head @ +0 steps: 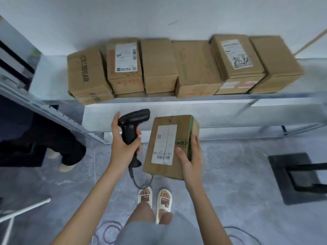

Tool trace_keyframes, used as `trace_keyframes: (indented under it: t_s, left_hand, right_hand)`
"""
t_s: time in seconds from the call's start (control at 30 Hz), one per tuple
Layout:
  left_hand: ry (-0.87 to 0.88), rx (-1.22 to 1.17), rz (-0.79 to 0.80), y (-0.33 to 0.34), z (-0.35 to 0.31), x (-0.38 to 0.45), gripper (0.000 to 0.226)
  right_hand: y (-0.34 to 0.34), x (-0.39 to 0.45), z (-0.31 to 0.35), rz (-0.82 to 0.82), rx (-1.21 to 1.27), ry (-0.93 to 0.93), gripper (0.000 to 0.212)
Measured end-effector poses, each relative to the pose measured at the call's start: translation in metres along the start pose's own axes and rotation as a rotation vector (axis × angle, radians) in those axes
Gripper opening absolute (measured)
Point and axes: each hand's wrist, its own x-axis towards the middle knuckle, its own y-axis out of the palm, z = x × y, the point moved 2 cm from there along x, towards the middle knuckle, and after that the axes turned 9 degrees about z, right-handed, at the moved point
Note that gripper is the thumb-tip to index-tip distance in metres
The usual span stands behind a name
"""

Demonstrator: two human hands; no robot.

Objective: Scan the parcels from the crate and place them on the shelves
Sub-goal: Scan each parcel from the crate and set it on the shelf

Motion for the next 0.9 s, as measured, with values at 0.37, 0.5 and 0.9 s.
trace_keyframes:
  t_s: [0.37,0.5,0.9]
  left_hand:
    - [0.097,0.189,0.093,0.015,-0.064,-0.082,0.096]
    - [0.087,0.228,0.137,0.019,-0.06,-0.105,0.098]
    - [0.065,0.291,0.205,0.022,-0.059,-0.135,0.1]
  right_hand:
    - [-0.045,-0.03,0.05,-0.127,-0.094,-0.229,0.073]
    - [-0.045,-0.041,0.054,-0.193,-0.167,-0.264,0.07]
    - [-0.051,-0.06,0.039,-0.335,-0.256,-0.27,0.069]
